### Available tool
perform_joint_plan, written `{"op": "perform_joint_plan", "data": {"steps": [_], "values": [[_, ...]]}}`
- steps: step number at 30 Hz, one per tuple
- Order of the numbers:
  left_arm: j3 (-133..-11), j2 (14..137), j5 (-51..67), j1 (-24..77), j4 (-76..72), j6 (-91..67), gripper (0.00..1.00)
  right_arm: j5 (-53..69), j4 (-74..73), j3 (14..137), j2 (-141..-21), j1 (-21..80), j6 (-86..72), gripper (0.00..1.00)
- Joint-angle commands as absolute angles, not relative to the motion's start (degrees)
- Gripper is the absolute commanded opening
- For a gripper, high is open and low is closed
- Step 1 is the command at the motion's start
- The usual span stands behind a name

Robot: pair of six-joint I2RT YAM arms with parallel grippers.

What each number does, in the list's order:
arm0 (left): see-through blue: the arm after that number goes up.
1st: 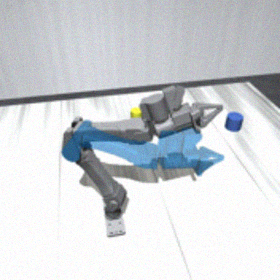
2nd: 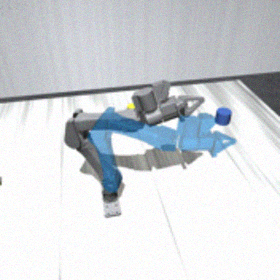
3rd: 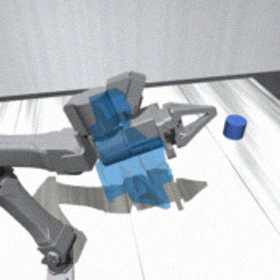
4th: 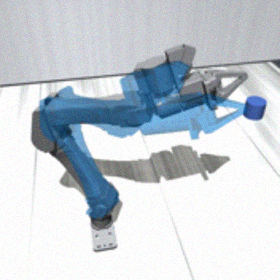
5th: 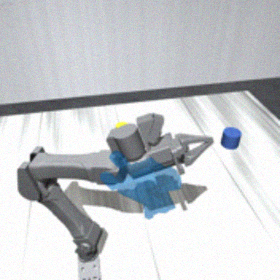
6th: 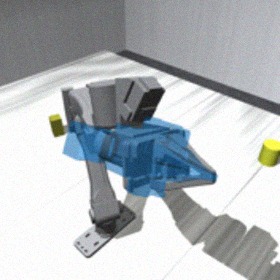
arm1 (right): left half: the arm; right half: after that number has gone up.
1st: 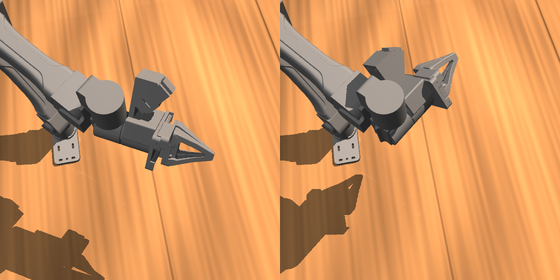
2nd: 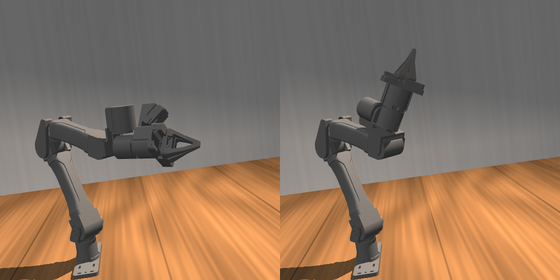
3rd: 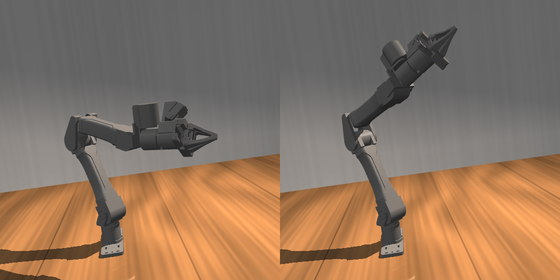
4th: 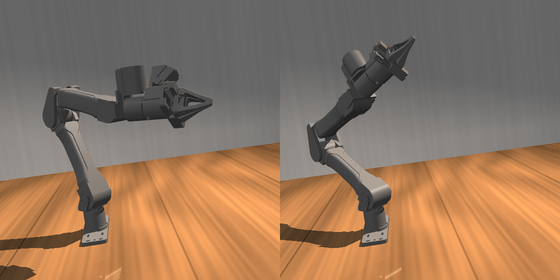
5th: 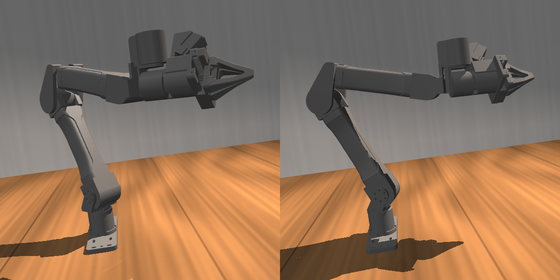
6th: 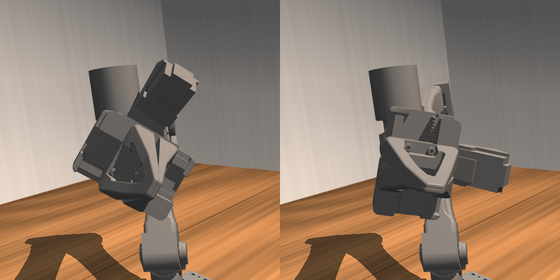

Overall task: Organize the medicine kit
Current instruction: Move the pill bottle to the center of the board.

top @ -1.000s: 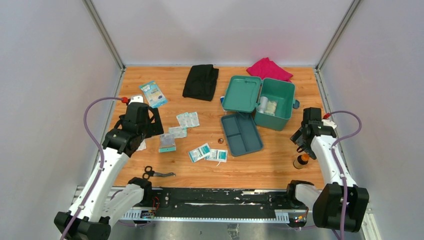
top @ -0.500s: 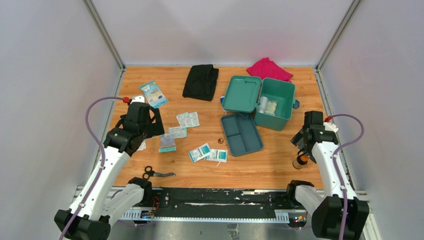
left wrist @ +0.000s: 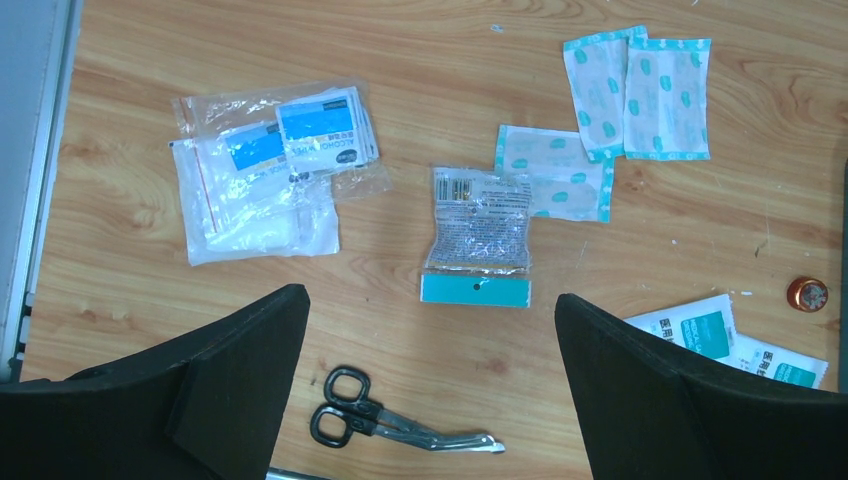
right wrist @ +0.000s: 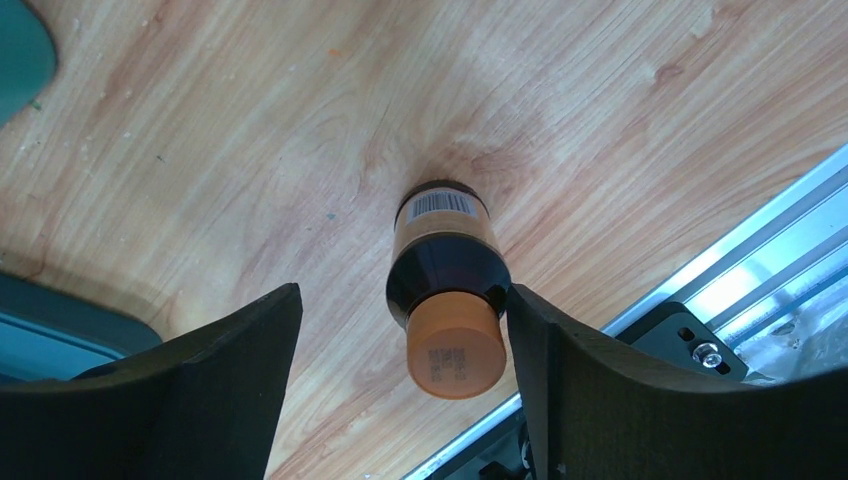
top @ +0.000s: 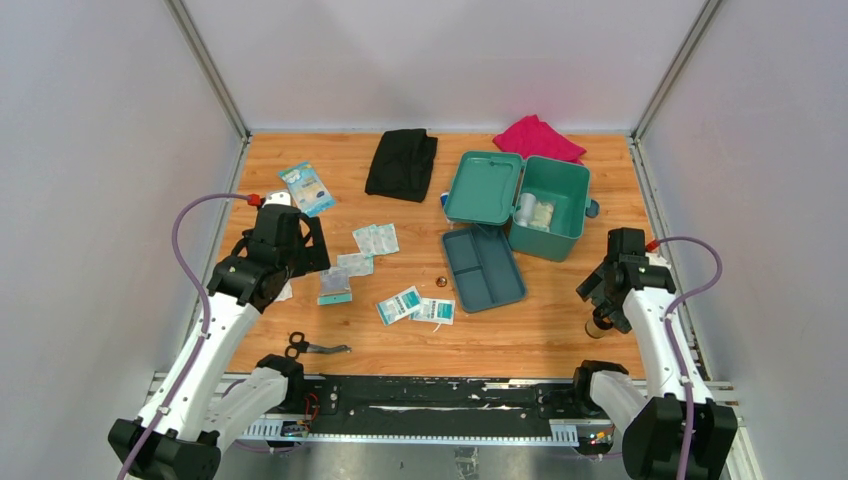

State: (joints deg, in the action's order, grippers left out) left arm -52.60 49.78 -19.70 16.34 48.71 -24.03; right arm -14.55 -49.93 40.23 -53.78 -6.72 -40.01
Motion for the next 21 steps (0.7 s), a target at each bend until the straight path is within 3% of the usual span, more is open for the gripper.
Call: {"op": "perform_joint_plan", "data": {"steps": [1,12,16,21], "values": [[-51.77,49.24,-19.42,16.87,48.17,-24.06,1.00,-14.67,-50.55,39.12,-54.29,-7.64,-40.90,0.78],[-51.46,47.88,-20.16,16.96,47.74,-24.34,1.00,-14.48,-46.25,38.58,-53.98,-7.61,-36.64,0.61],[-51.34,47.19,-20.48,16.96,47.72,-24.43,1.00,-9.33,-44.13,38.76,-53.60,-7.55,-33.37,0.48],[-51.33,46.99,-21.02,16.96,47.72,-24.58,1.00,2.65,-40.35,38.72,-54.66,-6.79,-28.51,0.40]]}}
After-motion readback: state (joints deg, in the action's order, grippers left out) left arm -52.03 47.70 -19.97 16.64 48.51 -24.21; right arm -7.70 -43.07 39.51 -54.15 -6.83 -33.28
